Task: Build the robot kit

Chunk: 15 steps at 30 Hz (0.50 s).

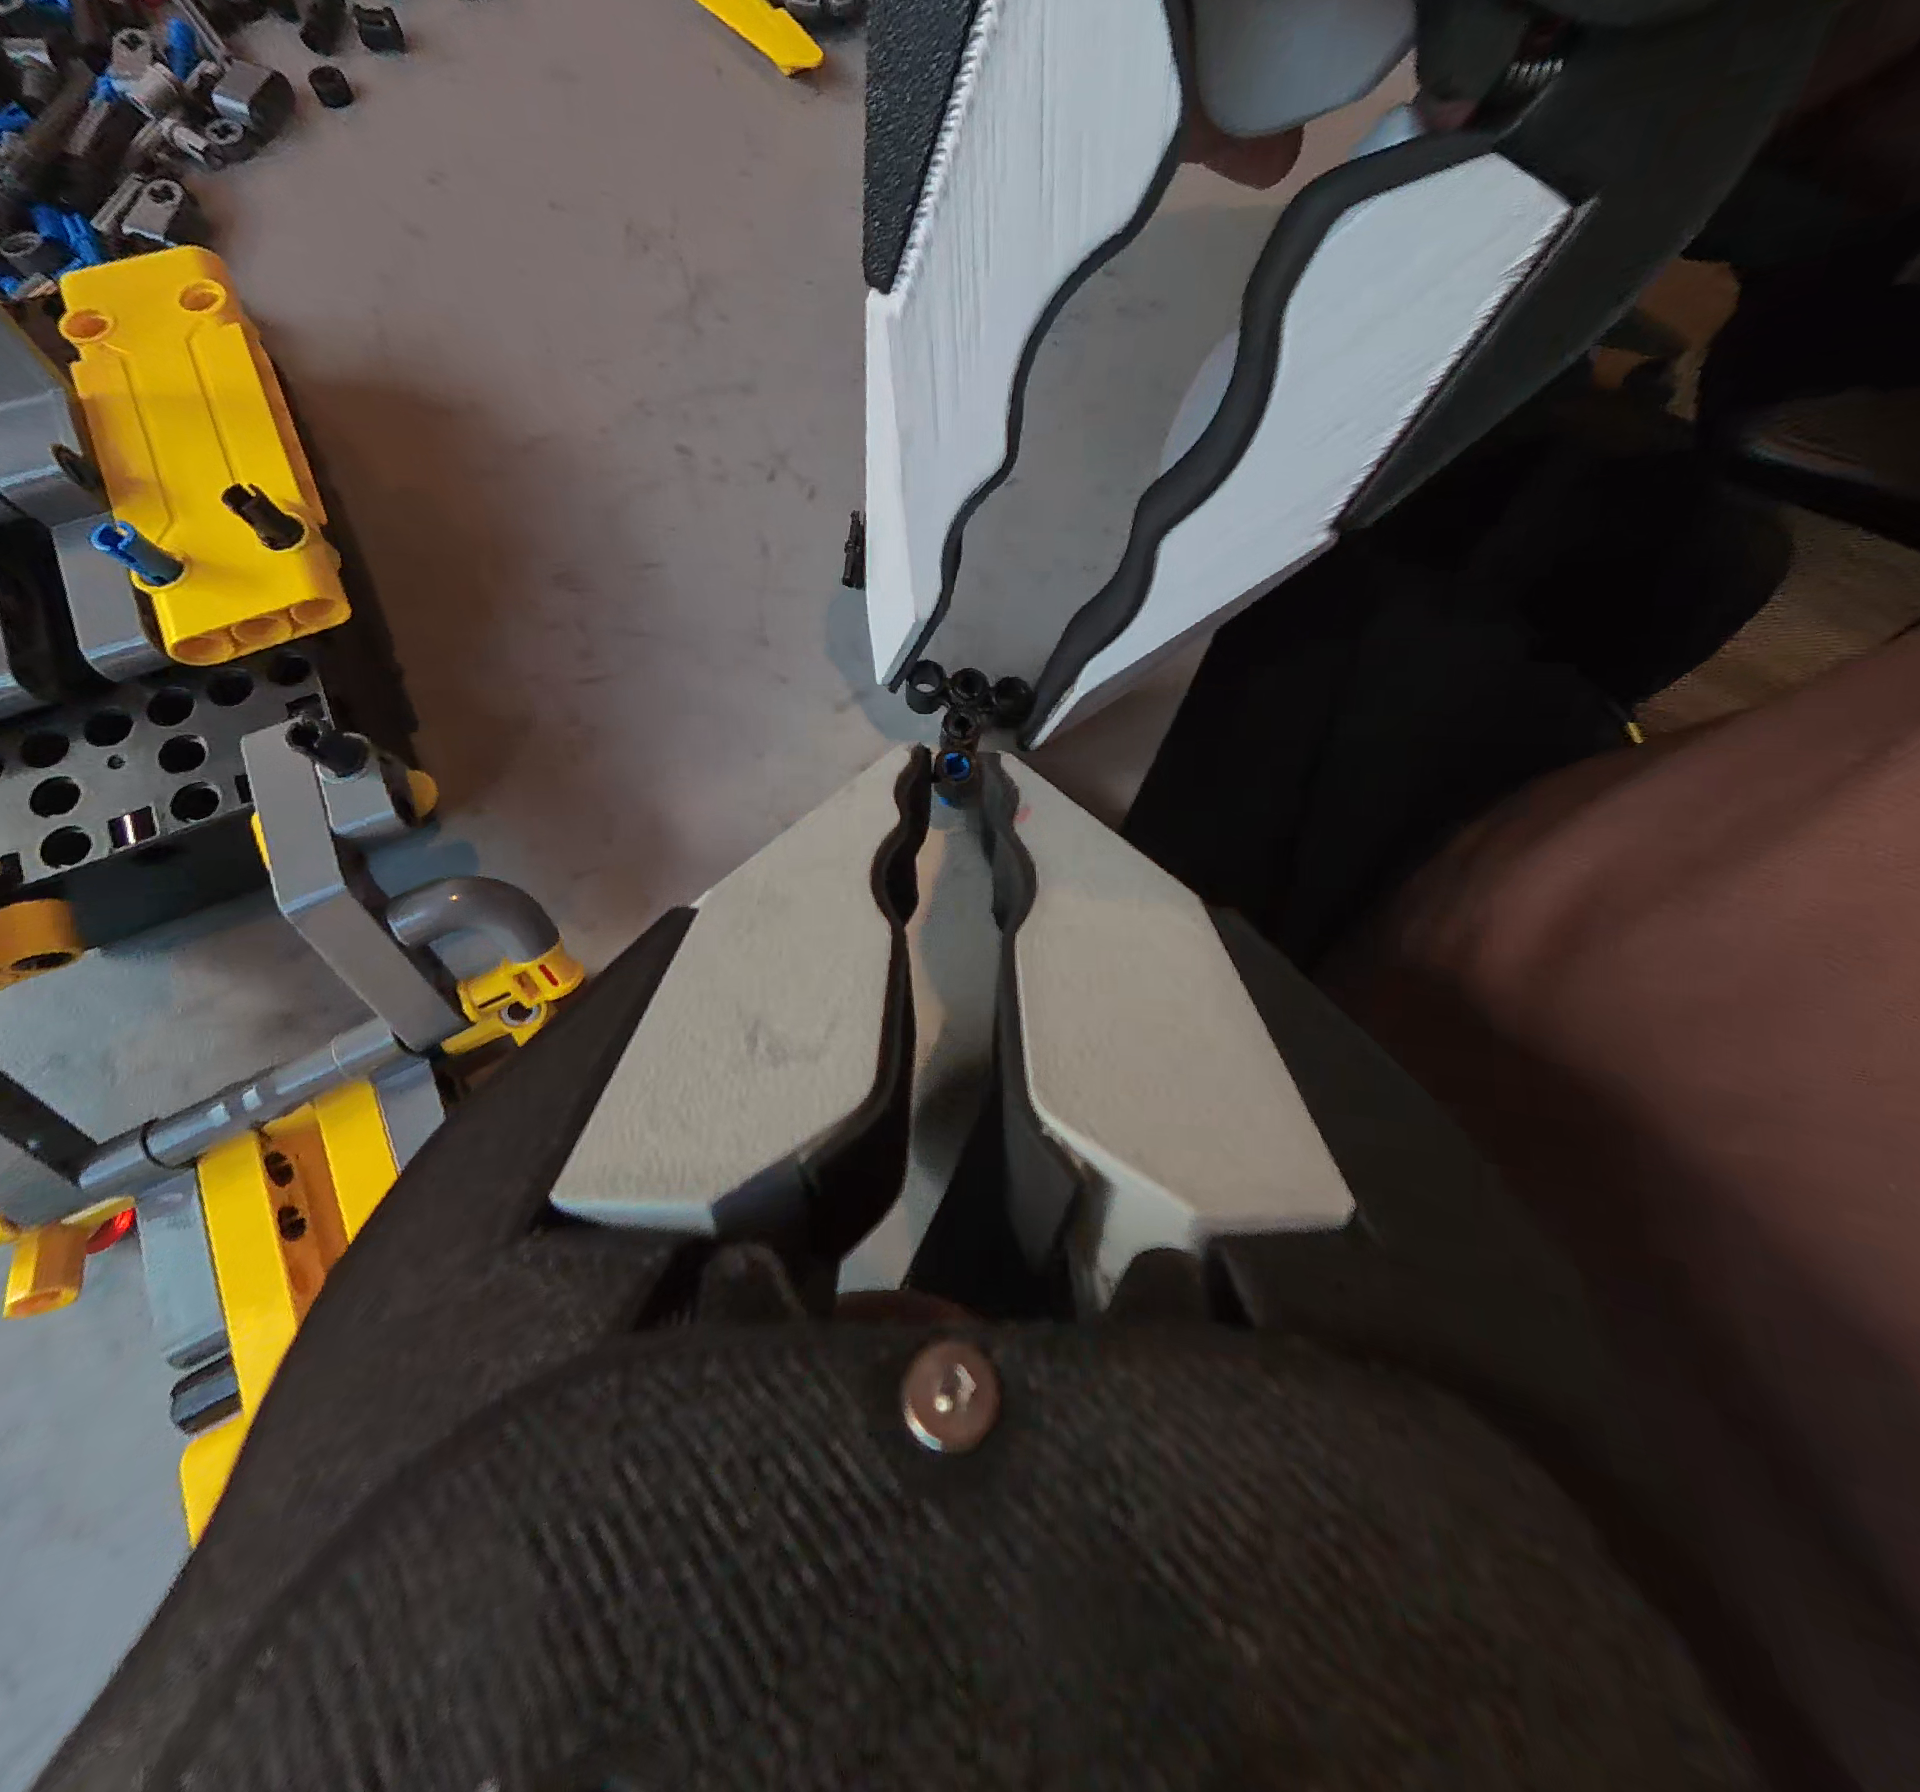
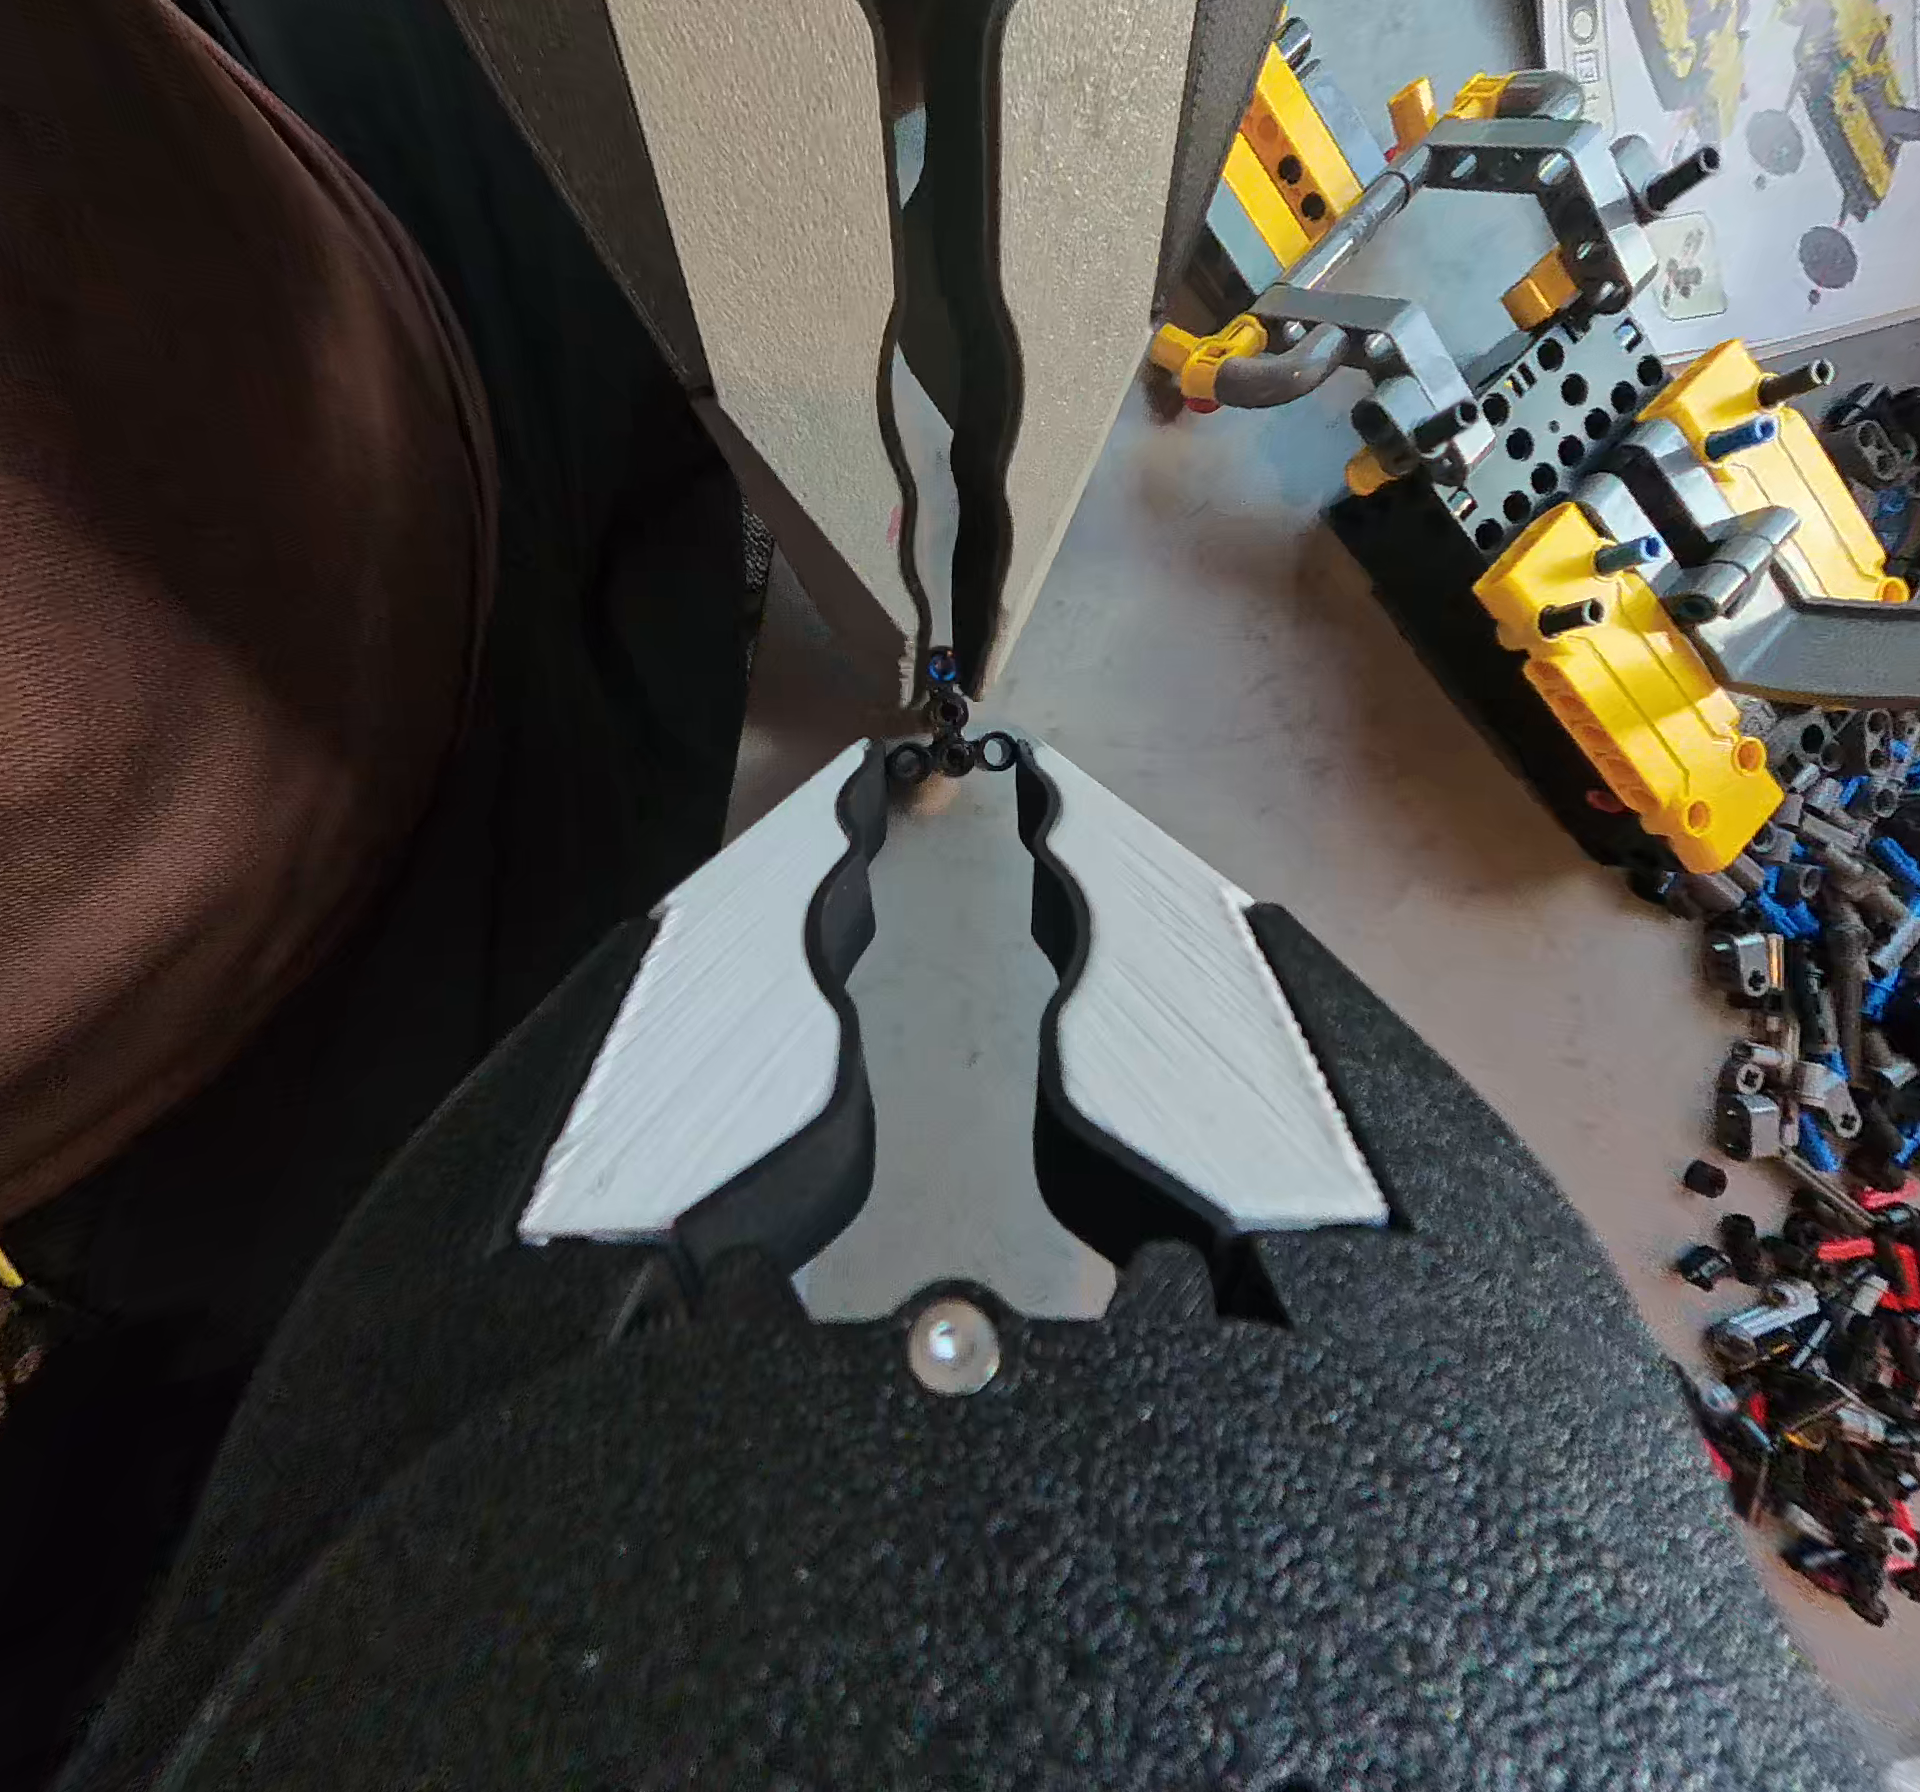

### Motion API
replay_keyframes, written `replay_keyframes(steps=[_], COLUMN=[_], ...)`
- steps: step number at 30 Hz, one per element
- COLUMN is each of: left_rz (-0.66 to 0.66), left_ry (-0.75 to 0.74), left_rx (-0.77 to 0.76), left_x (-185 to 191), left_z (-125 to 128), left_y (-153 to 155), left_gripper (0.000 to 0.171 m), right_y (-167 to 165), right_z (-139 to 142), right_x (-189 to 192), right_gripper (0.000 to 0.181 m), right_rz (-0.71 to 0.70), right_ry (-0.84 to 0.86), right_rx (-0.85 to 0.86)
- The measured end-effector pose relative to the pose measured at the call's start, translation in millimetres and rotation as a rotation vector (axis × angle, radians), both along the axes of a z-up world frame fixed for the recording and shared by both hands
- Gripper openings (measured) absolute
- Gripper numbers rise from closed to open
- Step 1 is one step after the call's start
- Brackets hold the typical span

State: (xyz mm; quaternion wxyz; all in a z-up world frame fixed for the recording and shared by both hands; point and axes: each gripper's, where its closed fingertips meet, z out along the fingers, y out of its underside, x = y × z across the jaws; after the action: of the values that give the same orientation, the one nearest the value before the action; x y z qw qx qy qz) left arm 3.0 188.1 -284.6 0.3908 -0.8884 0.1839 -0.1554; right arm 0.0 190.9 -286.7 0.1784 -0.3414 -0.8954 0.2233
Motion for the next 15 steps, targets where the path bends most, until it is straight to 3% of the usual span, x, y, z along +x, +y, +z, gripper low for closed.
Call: replay_keyframes(steps=[5, 9, 12, 15], left_rz=[0.004, 0.003, 0.010, 0.018], left_ry=[-0.015, -0.041, -0.045, -0.056], left_rx=[-0.006, -0.007, 0.002, 0.011], left_x=[-0.5, 1.7, 0.7, -0.8], left_z=[-1.4, -2.0, -1.5, 1.4], left_y=[-0.8, -2.1, -2.4, -3.2], left_gripper=[0.005, 0.005, 0.007, 0.013], right_y=[-0.9, 0.9, 17.4, 42.6], right_z=[2.7, 20.1, 32.8, 27.8], right_x=[-0.7, 1.0, 2.8, 5.3], right_gripper=[0.022, 0.025, 0.026, 0.024], right_rz=[-0.005, -0.043, -0.117, -0.190], right_ry=[0.005, 0.059, 0.102, 0.100], right_rx=[-0.056, -0.157, -0.223, -0.204])
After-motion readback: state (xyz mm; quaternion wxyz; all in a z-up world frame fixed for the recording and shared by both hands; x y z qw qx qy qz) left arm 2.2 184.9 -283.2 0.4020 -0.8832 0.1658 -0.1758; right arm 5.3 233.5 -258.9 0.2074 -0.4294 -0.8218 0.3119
